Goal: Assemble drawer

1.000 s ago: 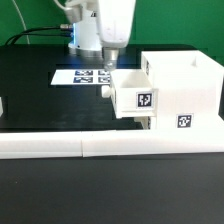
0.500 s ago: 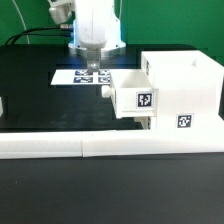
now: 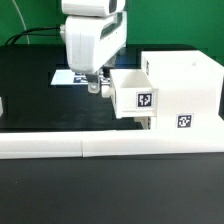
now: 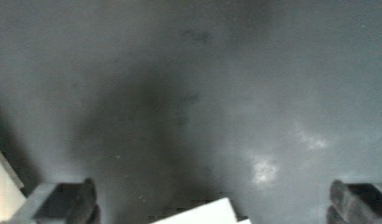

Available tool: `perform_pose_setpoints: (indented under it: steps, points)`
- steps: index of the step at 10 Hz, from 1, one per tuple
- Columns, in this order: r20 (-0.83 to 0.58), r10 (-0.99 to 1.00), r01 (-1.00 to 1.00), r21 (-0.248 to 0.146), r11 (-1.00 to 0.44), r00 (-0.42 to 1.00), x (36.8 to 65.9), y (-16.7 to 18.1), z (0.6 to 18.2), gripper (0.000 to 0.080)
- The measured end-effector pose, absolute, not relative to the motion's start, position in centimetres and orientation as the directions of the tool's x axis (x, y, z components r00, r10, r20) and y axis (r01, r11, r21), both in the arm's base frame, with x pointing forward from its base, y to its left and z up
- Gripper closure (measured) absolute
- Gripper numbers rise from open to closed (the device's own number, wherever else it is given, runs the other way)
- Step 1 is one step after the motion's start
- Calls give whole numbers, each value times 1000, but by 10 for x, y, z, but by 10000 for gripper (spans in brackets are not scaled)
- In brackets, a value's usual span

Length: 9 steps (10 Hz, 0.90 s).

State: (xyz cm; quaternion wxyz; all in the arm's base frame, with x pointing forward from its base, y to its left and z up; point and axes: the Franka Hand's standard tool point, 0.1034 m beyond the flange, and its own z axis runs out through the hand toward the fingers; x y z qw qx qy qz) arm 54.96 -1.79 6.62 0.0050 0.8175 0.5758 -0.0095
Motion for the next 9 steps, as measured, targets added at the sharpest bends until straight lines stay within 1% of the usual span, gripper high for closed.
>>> perform_pose_setpoints:
  steps: [2,4,5,8,9]
  points:
    - [-28,958,959,-17,-285,284,547,-33,67,151]
    - [-27,982,982,-28,-186,186,545,-53,66,151]
    - [-29,985,985,-33,-169,168,544,-55,64,151]
    - [-26,985,984,-34,-172,172,543,-55,63,151]
    - [-22,989,988,-36,-150,149,542,-61,63,151]
